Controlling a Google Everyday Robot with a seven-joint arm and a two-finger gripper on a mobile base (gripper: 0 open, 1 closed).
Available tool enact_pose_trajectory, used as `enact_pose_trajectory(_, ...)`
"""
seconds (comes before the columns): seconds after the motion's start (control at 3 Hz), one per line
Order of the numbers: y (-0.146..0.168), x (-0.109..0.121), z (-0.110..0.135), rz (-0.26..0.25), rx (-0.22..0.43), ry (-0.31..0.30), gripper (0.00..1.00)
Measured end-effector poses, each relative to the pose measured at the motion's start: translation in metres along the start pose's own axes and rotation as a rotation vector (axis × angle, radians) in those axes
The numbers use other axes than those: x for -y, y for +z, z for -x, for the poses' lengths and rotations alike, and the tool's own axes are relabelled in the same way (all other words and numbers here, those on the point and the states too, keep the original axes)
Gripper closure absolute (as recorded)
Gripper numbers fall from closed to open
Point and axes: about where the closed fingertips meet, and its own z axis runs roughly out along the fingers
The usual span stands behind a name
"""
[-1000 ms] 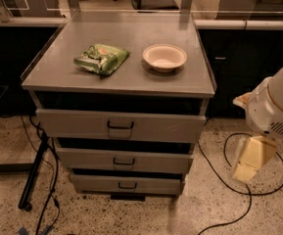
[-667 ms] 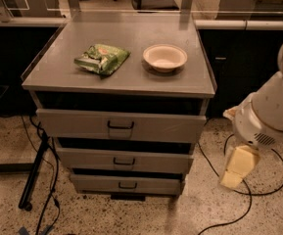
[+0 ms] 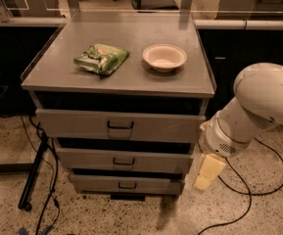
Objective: Open middle drawer
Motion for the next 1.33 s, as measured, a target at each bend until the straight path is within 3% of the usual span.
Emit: enact_pose_trajectory(1.33, 0.027, -0.009, -0.019, -0.055, 0.065, 0.048, 0.00)
